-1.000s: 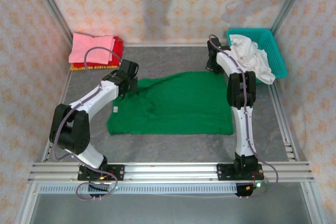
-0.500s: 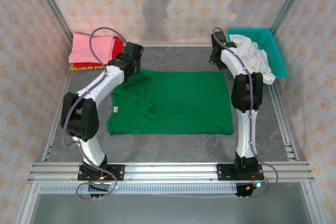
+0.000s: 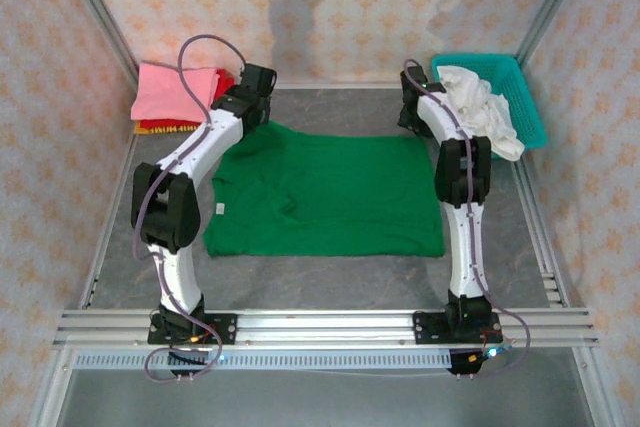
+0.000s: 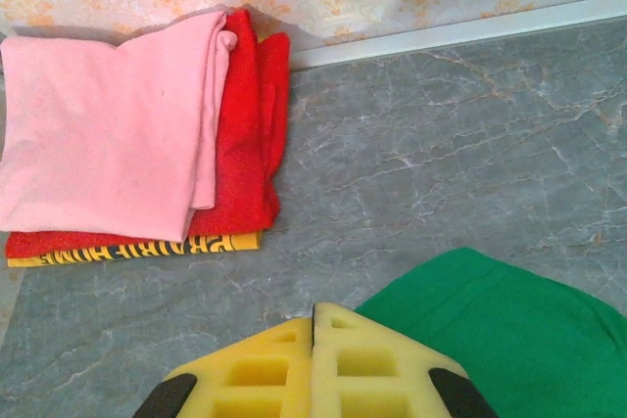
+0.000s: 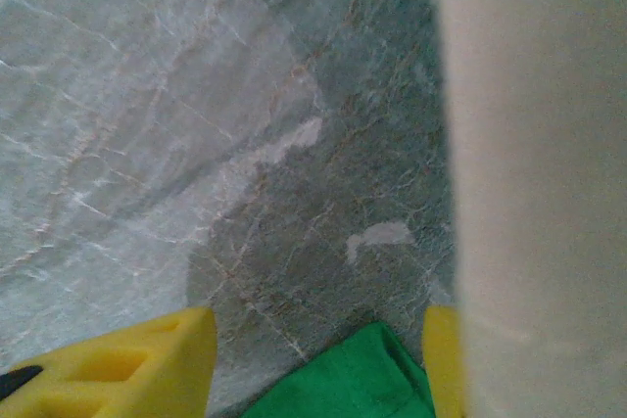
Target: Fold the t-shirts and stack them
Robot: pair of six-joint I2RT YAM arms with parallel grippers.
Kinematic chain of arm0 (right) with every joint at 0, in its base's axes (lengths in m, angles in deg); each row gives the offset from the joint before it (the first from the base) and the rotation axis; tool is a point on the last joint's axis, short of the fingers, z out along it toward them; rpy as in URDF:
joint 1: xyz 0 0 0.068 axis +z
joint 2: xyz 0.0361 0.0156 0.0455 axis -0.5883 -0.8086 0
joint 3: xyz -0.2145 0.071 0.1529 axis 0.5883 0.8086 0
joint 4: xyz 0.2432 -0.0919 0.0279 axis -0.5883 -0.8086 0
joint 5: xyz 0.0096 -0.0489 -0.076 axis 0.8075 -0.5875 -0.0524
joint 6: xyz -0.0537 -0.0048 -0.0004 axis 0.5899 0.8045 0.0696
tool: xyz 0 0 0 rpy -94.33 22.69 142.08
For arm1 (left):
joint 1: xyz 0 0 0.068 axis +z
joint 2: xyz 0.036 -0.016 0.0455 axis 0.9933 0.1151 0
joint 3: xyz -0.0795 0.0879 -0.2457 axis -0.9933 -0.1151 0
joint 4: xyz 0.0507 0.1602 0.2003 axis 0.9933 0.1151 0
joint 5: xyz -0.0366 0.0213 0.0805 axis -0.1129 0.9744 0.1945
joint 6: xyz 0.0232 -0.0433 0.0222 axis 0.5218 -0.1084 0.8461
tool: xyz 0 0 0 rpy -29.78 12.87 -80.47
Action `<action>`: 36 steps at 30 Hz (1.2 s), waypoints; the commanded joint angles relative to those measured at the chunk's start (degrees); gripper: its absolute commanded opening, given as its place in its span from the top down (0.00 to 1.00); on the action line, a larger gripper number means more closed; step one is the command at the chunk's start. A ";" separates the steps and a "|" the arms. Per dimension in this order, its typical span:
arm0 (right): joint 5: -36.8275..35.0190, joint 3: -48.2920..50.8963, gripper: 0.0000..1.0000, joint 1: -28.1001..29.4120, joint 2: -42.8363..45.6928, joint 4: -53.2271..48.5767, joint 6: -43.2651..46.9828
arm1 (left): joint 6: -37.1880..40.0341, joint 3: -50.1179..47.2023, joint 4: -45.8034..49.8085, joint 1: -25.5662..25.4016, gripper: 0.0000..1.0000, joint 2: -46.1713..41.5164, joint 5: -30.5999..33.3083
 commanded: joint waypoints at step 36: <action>0.69 1.92 1.00 0.15 3.57 1.58 0.02 | 1.74 9.10 3.79 3.45 1.00 5.98 -1.54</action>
